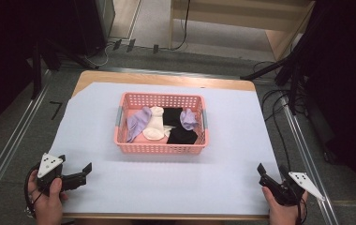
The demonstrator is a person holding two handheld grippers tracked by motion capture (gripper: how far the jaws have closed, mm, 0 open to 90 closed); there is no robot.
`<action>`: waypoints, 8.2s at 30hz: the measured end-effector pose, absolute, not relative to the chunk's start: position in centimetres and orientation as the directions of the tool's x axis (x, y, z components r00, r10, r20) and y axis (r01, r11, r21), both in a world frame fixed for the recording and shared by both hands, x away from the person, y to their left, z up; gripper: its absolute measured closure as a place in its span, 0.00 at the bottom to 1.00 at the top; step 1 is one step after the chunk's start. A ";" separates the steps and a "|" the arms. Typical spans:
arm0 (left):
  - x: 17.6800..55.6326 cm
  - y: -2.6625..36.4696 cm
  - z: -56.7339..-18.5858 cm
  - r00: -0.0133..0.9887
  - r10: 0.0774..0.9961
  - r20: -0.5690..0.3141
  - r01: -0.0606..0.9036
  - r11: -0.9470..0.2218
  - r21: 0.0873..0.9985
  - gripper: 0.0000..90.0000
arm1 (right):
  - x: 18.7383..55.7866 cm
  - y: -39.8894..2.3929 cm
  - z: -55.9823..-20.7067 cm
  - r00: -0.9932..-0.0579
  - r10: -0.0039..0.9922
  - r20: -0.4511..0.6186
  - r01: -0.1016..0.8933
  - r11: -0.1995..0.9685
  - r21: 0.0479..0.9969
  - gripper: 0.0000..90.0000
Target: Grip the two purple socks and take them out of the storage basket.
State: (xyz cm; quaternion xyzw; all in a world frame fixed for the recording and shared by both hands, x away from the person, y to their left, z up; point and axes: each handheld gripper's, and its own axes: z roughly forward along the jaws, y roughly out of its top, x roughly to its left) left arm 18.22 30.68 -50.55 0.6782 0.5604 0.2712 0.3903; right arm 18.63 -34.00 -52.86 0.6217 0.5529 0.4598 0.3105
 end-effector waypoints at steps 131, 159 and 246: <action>18.1 31.1 -50.5 0.232 0.967 -0.105 0.546 -0.040 0.837 0.01 | 36.1 -12.1 -44.3 -0.275 0.939 0.206 0.564 -0.016 0.825 0.54; 18.2 31.1 -50.5 0.231 0.967 -0.109 0.547 -0.036 0.837 0.01 | 39.1 -9.7 -45.0 -0.243 0.943 0.227 0.665 -0.008 0.746 0.58; 18.1 31.1 -50.5 0.239 0.965 -0.111 0.547 -0.039 0.836 0.01 | 34.8 -14.4 -39.8 -0.318 0.930 0.183 0.367 -0.057 0.928 0.99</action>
